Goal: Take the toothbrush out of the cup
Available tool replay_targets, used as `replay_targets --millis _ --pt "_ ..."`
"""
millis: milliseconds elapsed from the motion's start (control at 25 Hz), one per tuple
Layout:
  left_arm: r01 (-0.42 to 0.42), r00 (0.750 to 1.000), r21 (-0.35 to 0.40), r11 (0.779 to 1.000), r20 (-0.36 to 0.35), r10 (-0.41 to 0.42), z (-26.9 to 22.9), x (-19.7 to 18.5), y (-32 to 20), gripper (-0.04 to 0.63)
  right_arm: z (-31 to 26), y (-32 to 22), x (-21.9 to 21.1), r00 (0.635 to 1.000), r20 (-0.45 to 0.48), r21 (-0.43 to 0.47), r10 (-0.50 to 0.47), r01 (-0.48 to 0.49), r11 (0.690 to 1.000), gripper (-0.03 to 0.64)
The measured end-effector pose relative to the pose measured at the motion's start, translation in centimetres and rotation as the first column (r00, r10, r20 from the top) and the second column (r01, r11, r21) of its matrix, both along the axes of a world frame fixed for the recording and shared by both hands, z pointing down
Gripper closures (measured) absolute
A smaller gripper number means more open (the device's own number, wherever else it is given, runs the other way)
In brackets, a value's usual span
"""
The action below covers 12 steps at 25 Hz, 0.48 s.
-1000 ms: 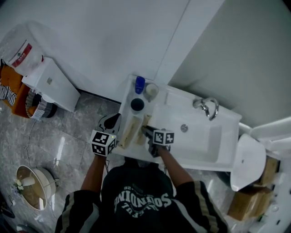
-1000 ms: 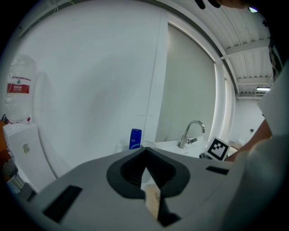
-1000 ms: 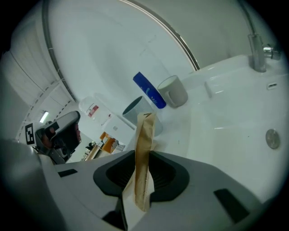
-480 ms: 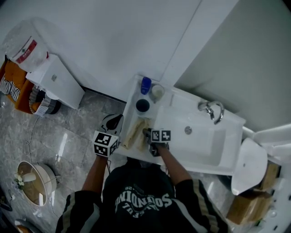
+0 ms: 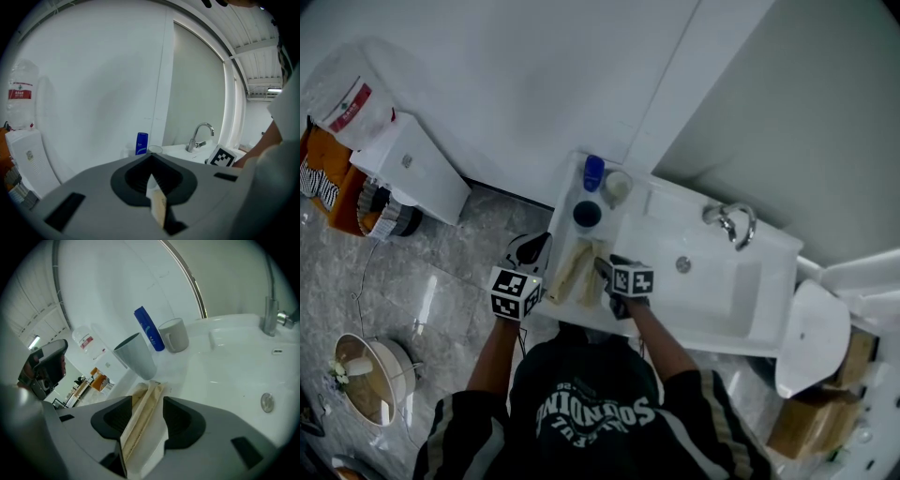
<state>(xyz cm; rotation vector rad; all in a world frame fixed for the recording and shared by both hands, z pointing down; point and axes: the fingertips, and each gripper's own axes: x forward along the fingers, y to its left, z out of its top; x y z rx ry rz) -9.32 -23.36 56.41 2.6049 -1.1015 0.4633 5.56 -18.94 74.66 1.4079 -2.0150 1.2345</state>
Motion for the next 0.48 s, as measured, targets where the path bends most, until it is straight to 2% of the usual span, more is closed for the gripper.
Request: replay_targets --millis 160,280,360,480 --pt "-0.006 1.000 0.014 1.000 -0.001 0.006 -0.6 1.0 0.2 0.597 -2.0 0.0 1.8 1.000 0.009 0.056 0.007 -0.008 0.998 0.420" --pt "-0.008 1.000 0.023 1.000 -0.002 0.008 -1.1 1.8 0.3 0.597 -3.9 -0.3 3.8 1.000 -0.011 0.121 0.026 -0.025 0.992 0.557" --pt "-0.013 1.000 0.026 1.000 -0.004 0.013 -1.5 2.6 0.5 0.597 -5.4 -0.3 5.2 0.999 -0.019 0.161 0.044 -0.040 0.986 0.593" --pt "-0.026 1.000 0.032 0.999 -0.007 0.027 -2.1 4.0 0.9 0.597 -7.8 -0.3 7.3 0.997 -0.038 0.219 0.068 -0.059 0.974 0.612"
